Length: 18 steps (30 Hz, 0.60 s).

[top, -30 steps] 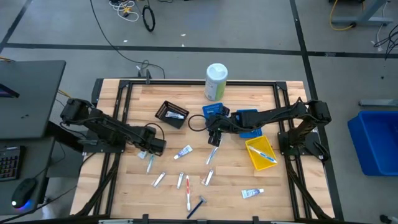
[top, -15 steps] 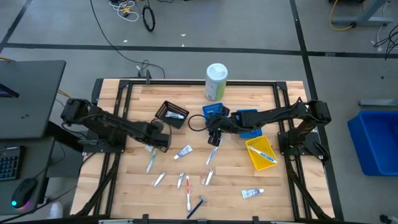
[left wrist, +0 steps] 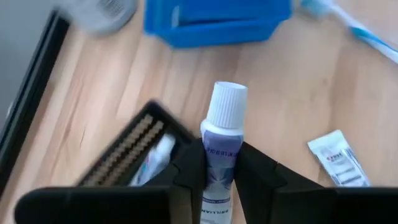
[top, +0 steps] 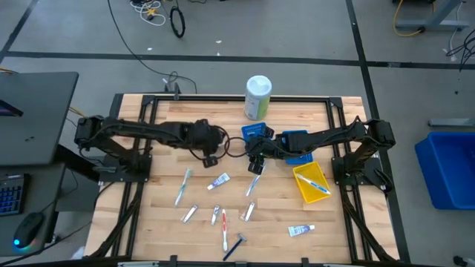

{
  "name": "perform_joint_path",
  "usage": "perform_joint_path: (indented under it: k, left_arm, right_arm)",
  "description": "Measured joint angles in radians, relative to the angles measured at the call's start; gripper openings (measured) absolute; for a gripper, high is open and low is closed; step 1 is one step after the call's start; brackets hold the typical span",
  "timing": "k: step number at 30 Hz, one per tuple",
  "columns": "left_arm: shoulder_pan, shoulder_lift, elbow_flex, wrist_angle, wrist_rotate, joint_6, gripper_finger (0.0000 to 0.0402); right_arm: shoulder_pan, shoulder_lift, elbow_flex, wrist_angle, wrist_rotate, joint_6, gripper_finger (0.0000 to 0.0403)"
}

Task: Pick & Place Travel size toiletries
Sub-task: Put the toothpaste into the black basket

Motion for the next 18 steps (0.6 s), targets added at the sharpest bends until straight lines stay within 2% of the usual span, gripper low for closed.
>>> perform_joint_path:
  k: [2, 5, 12, 18]
  left_arm:
    - [0.029, 0.0, -0.009, 0.024, 0.027, 0.095, 0.0084]
    - [0.074, 0.0, -0.024, 0.014, -0.005, 0.158, 0.0084]
    - [0.162, 0.001, -0.095, 0.0, 0.04, 0.154, 0.0093]
    - [0.171, 0.001, -0.14, 0.017, 0.034, 0.156, 0.0129]
  right_arm:
    - [0.0, 0.0, 0.0, 0.0, 0.0, 0.0, 0.0205]
    - [0.0, 0.0, 0.0, 0.0, 0.0, 0.0, 0.0207]
    - [0.0, 0.0, 0.0, 0.0, 0.0, 0.0, 0.0199]
    - [0.0, 0.0, 0.0, 0.0, 0.0, 0.0, 0.0189]
